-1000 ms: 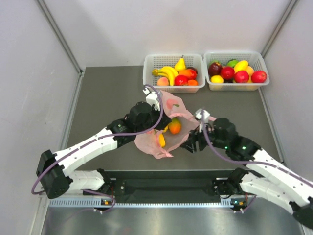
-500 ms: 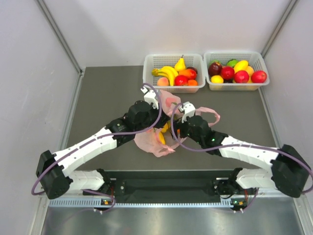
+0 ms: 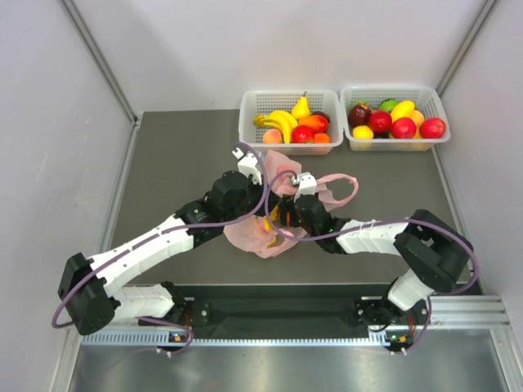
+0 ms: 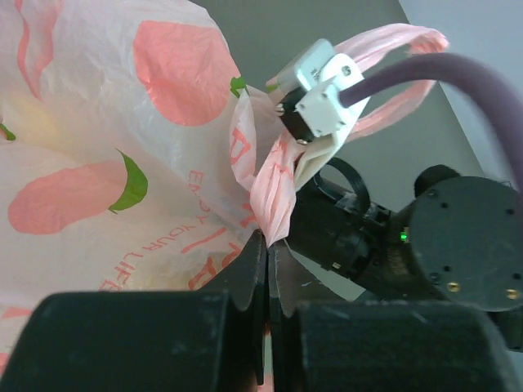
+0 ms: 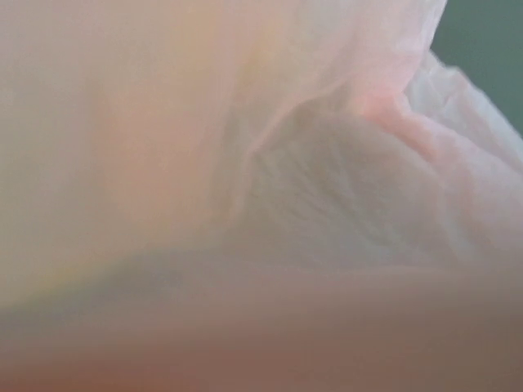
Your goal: Untie the knot of the plastic bag and take out the fruit
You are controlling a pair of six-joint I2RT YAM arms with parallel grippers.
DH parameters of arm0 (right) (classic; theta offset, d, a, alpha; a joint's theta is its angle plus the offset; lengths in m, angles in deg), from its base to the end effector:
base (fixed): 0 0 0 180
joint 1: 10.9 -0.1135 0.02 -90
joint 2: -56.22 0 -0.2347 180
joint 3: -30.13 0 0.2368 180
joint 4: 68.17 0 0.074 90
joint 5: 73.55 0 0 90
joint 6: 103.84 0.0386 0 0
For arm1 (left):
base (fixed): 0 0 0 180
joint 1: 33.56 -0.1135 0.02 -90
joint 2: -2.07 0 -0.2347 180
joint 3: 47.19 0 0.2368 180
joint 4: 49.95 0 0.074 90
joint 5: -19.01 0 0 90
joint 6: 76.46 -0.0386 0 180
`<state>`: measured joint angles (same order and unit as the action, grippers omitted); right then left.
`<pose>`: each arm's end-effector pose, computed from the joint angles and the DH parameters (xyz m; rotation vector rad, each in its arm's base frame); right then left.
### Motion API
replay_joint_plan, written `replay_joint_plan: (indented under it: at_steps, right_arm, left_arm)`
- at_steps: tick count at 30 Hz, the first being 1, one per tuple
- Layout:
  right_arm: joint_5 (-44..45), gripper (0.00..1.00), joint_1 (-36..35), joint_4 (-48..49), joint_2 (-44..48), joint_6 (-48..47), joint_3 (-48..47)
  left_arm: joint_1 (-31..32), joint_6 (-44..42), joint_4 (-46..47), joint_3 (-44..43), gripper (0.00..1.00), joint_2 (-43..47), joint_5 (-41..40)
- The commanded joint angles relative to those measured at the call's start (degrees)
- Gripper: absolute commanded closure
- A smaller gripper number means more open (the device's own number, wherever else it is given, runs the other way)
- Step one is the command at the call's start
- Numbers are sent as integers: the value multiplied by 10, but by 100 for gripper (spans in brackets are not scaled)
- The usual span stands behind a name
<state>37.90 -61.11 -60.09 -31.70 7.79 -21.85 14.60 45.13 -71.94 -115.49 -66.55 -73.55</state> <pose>0.2031 0.2218 0.1577 -0.2768 2.0260 0.4065 0.1850 -0.2040 0.2880 0.2667 2.0460 -0.8516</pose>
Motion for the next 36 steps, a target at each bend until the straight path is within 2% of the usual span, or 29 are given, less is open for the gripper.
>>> replay_joint_plan:
  at_steps: [1, 11, 17, 23, 24, 26, 27, 29, 30, 32, 34, 35, 36]
  right_arm:
    - [36, 26, 6, 48, -23, 35, -24]
    - [22, 20, 28, 93, -75, 40, -23]
    - [-13, 24, 52, 115, -94, 38, -33]
    - [-52, 51, 57, 117, -82, 35, -23]
    - [-56, 58, 57, 123, -75, 34, -16]
    - [-67, 65, 57, 125, -50, 33, 4]
    - [-70, 75, 58, 125, -39, 33, 12]
    - [-86, 83, 57, 114, 4, 30, 33]
    - [-92, 92, 57, 99, 21, 26, 39]
    - [-105, 99, 57, 39, 84, 24, 57]
    - [-140, 100, 57, -19, 149, 19, 62]
    - [-150, 100, 57, -105, 170, 19, 57]
    - [-160, 100, 57, -144, 189, 18, 54]
  left_arm:
    - [2, 5, 44, 8, 100, 20, 12]
    - [-1, 8, 53, 24, 100, 22, 14]
    - [-3, 11, 56, 30, 100, 24, 18]
    - [-5, 12, 59, 36, 100, 27, 18]
    - [-6, 14, 58, 38, 100, 27, 18]
    - [-6, 14, 60, 40, 100, 27, 17]
    - [-7, 13, 60, 40, 100, 27, 18]
    - [-8, 13, 58, 40, 100, 27, 16]
    - [-9, 12, 56, 40, 100, 29, 16]
    - [-10, 8, 53, 40, 100, 31, 6]
    - [-13, 7, 42, 38, 100, 33, -8]
    - [-15, 4, 41, 39, 100, 33, -12]
    - [-20, 4, 40, 41, 100, 36, -15]
